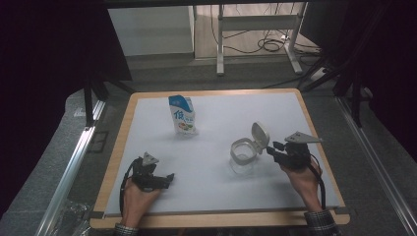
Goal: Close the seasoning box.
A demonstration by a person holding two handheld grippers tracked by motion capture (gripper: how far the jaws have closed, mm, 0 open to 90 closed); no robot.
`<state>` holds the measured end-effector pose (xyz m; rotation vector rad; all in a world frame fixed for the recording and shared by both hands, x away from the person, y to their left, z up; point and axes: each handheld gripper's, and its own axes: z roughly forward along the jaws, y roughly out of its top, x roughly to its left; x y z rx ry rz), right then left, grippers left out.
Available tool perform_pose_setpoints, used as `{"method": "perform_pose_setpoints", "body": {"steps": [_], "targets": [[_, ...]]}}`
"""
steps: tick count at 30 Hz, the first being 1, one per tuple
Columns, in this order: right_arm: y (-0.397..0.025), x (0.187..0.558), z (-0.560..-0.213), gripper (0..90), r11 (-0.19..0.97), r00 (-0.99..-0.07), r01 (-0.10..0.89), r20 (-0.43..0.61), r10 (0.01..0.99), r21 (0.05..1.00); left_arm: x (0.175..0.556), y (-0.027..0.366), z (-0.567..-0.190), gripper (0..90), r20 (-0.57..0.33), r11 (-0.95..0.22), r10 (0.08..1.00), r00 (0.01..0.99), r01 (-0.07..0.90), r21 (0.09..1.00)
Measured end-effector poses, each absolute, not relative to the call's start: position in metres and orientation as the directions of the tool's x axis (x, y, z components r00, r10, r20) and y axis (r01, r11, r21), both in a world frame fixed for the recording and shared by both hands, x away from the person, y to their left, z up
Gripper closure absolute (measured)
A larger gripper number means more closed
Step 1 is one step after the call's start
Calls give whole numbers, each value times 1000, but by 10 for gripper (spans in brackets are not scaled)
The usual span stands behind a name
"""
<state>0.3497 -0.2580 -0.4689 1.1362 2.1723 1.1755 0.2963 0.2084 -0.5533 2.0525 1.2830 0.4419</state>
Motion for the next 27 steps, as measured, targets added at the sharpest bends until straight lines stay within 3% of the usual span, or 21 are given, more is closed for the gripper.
{"method": "perform_pose_setpoints", "body": {"steps": [27], "targets": [[-262,330,-493,457,328,-572,485,11,820,811,314,217,-525,69,-82,-324,833,548,602,730]]}}
